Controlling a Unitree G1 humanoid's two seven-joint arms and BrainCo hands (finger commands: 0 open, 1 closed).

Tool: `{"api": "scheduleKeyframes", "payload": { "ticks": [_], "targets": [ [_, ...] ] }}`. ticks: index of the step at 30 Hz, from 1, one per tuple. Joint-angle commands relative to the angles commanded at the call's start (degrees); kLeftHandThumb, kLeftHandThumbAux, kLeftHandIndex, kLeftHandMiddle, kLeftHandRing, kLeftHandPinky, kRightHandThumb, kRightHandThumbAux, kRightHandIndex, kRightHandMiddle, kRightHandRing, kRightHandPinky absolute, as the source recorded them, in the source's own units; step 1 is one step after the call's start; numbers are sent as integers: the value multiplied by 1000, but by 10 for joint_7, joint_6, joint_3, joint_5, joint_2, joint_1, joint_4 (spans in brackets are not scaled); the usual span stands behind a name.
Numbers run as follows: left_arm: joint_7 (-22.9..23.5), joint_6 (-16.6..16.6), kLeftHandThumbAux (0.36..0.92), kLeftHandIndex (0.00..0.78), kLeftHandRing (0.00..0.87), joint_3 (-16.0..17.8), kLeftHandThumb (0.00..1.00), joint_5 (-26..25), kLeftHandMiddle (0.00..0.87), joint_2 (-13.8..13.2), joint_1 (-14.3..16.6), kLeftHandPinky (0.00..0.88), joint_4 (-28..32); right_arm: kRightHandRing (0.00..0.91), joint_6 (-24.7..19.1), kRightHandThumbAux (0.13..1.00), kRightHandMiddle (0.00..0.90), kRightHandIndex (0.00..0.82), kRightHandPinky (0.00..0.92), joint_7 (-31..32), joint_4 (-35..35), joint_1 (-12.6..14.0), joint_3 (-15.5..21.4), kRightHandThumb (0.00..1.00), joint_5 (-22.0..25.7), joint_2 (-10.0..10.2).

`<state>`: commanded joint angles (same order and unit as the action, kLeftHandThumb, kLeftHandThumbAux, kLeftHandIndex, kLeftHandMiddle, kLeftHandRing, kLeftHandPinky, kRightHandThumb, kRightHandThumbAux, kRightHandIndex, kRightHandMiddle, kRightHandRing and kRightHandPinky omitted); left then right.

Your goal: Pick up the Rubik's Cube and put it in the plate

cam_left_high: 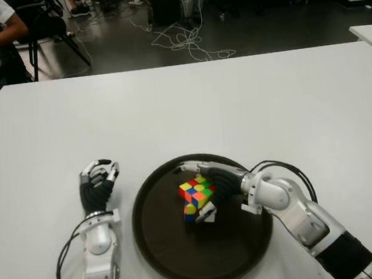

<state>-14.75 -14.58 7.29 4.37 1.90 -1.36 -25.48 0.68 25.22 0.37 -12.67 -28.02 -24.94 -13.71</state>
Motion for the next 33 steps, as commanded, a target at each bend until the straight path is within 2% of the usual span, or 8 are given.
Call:
{"api": "scheduleKeyframes", "payload": {
  "ticks": [8, 16, 20, 26, 33],
  "targets": [
    [4, 15, 706, 443, 828, -4, 705, 3, 807, -2, -2, 816, 10, 0, -3, 854, 0, 0, 0, 1, -1, -5, -5, 0, -16, -6],
    [2, 18, 706, 443, 829, -5, 706, 4, 807, -1, -3, 822, 14, 0, -5, 857, 0, 0, 0, -8, 5, -5, -5, 0, -26, -2],
    [2, 24, 706, 443, 824, -4, 706, 2, 803, 0, -3, 813, 17, 0, 5, 857, 0, 0, 0, -37, 10, 2, 1, 0, -31, 6],
    [0, 25, 706, 443, 826, -4, 706, 4, 805, -1, -2, 820, 16, 0, 13, 860, 0, 0, 0, -51, 14, 1, -1, 0, -30, 5],
    [-9, 20, 705, 444, 829, -1, 707, 3, 806, 2, 0, 826, 11, 0, 41, 878, 0, 0, 0, -85, 31, -2, -6, 0, -56, 0]
  ]
}}
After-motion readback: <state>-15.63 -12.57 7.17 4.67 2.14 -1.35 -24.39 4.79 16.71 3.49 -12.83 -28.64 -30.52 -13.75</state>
